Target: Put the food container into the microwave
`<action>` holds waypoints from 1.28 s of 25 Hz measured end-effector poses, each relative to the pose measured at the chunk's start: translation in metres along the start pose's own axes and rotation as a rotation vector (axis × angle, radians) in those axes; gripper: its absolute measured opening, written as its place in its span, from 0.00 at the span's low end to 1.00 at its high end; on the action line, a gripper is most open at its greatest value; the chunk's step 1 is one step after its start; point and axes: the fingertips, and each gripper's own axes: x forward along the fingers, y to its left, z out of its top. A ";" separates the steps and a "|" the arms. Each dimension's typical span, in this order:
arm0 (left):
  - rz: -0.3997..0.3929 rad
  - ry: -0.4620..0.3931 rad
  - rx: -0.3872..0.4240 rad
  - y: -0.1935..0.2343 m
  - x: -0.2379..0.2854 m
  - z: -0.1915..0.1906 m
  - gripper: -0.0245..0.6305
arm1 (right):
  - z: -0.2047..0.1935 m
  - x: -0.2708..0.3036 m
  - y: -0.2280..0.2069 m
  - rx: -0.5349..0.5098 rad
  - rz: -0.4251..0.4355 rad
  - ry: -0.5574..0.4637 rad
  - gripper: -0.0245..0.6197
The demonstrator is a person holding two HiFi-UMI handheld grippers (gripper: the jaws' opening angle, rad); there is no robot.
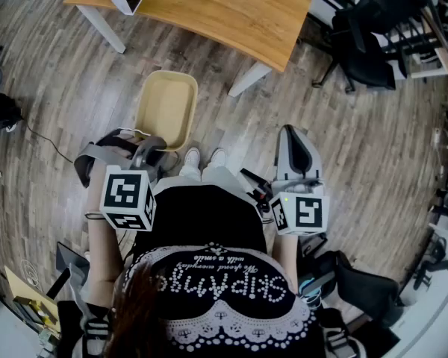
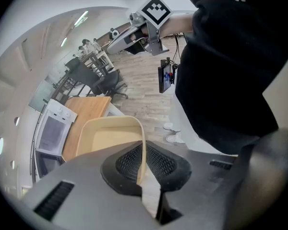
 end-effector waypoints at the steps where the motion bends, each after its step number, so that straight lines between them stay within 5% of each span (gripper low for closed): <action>1: 0.001 0.001 0.000 0.000 0.000 0.000 0.10 | 0.001 0.001 0.001 0.000 0.001 -0.002 0.10; 32: 0.024 0.001 0.012 -0.012 -0.011 -0.031 0.10 | 0.008 -0.010 0.032 0.030 -0.031 -0.057 0.10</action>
